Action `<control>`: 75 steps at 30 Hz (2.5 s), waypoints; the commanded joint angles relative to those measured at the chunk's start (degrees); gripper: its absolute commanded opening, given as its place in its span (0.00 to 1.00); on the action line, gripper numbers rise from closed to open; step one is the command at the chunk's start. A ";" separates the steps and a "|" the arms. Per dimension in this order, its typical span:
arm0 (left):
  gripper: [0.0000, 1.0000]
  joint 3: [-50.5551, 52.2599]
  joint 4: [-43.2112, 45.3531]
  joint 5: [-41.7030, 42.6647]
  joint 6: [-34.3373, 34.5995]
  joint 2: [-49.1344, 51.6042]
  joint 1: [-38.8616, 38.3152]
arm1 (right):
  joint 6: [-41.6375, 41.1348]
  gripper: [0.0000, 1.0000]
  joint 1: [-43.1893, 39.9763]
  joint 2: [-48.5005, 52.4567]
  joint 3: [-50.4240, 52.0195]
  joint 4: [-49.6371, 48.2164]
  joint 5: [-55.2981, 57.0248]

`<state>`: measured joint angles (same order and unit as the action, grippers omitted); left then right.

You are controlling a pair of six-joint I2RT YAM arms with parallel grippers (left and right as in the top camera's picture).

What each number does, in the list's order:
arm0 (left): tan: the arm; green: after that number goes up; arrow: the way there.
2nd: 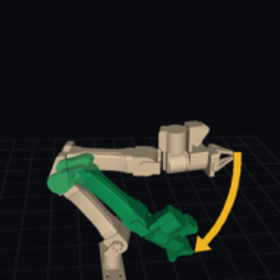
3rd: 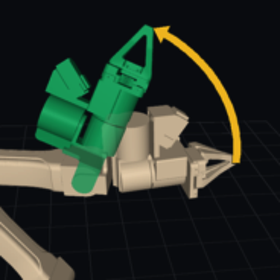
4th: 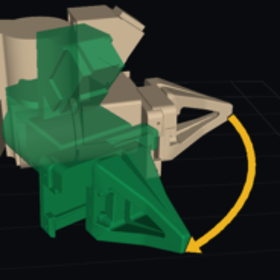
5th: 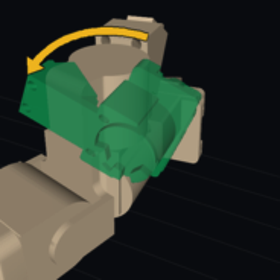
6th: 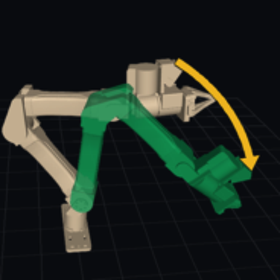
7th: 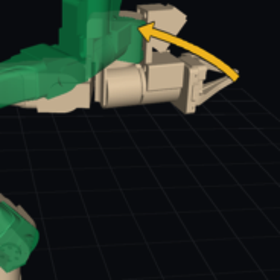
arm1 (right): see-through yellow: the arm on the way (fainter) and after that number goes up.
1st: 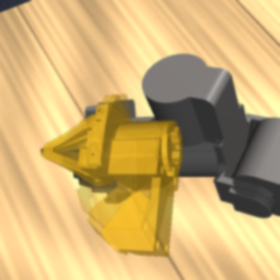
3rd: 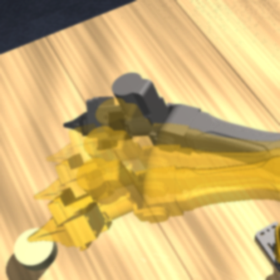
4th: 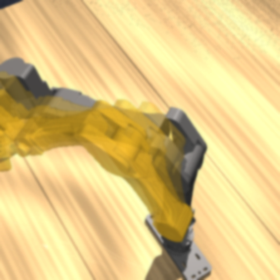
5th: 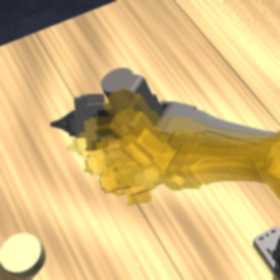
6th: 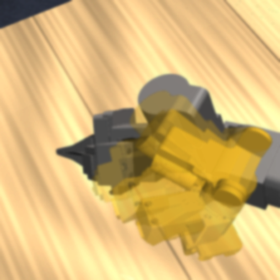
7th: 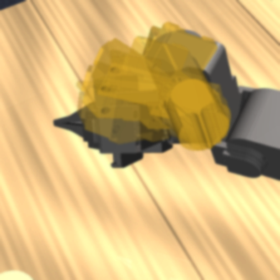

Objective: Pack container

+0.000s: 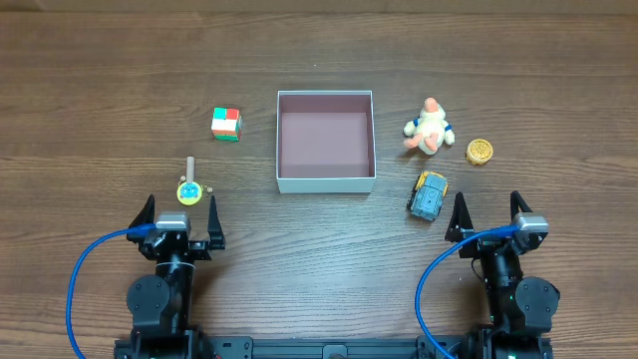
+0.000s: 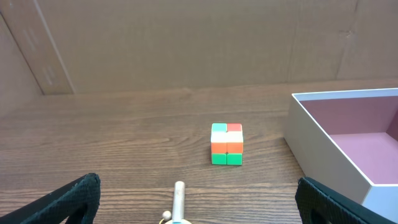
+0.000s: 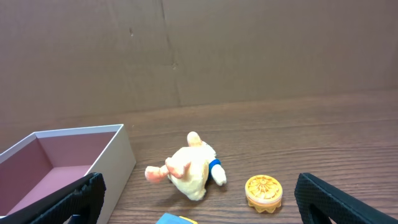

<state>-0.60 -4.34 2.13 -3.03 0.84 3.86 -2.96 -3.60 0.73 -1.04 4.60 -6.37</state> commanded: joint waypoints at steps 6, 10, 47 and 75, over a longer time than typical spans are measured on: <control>1.00 0.33 0.09 0.39 -0.66 -0.57 0.52 | 0.02 1.00 0.48 -0.50 0.59 -0.24 0.72; 1.00 0.33 0.09 0.39 -0.66 -0.57 0.52 | 0.02 1.00 0.48 -0.50 0.59 -0.24 0.72; 1.00 0.33 0.09 0.39 -0.66 -0.57 0.52 | 3.54 1.00 0.48 29.31 -28.65 9.49 -7.87; 1.00 0.33 0.09 0.39 -0.66 -0.57 0.52 | -11.34 1.00 0.50 91.65 -73.99 58.95 3.32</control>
<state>-0.56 -4.32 2.13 -3.16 0.84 3.90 -7.25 -3.46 92.88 -73.43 63.64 -8.82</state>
